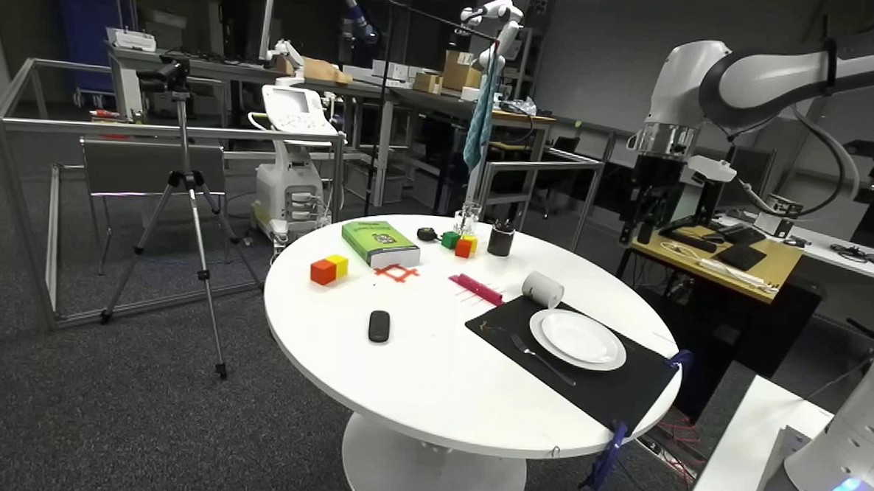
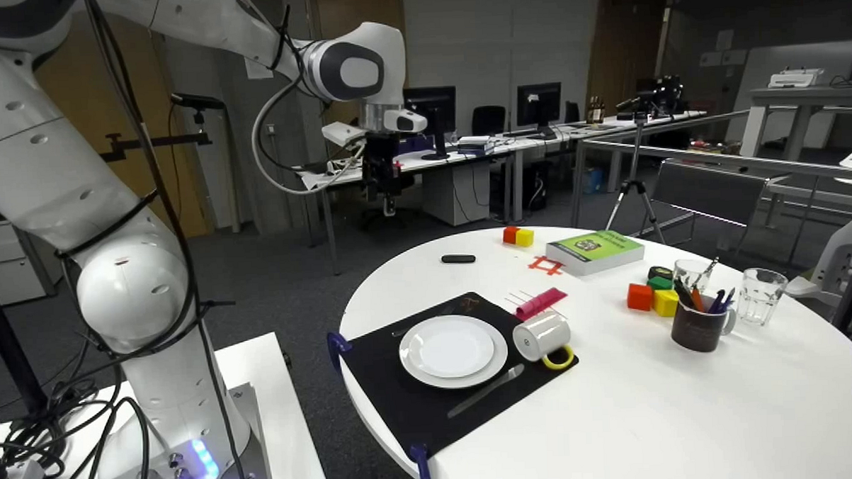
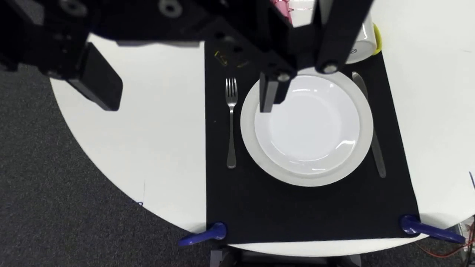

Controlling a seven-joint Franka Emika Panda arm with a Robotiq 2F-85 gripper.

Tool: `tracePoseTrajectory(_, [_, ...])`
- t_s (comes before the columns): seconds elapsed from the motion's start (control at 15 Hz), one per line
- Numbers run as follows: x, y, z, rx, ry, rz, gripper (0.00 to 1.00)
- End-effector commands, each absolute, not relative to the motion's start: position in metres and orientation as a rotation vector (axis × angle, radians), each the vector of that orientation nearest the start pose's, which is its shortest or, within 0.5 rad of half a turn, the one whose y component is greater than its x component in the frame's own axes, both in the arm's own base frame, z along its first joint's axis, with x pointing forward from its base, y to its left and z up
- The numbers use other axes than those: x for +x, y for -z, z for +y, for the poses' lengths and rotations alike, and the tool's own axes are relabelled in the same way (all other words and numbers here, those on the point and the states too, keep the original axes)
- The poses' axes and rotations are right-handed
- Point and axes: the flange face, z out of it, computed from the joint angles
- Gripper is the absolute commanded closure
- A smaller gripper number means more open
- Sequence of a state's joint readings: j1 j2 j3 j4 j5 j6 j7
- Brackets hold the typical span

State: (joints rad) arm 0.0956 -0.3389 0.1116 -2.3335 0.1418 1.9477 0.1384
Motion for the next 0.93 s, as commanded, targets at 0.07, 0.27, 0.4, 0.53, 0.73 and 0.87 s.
tracePoseTrajectory(0.07, [0.459,-0.446,0.014,-3.022,0.013,0.028,0.0])
tracePoseTrajectory(0.27, [0.472,-0.428,-0.053,-2.992,0.064,0.128,0.0])
tracePoseTrajectory(0.4, [0.478,-0.412,-0.094,-3.0,0.046,0.128,0.0])
tracePoseTrajectory(0.53, [0.484,-0.395,-0.124,-2.963,-0.026,0.167,0.0])
tracePoseTrajectory(0.73, [0.471,-0.393,-0.114,-2.985,-0.028,0.18,0.0])
tracePoseTrajectory(0.87, [0.472,-0.393,-0.11,-2.987,-0.028,0.17,0.0])
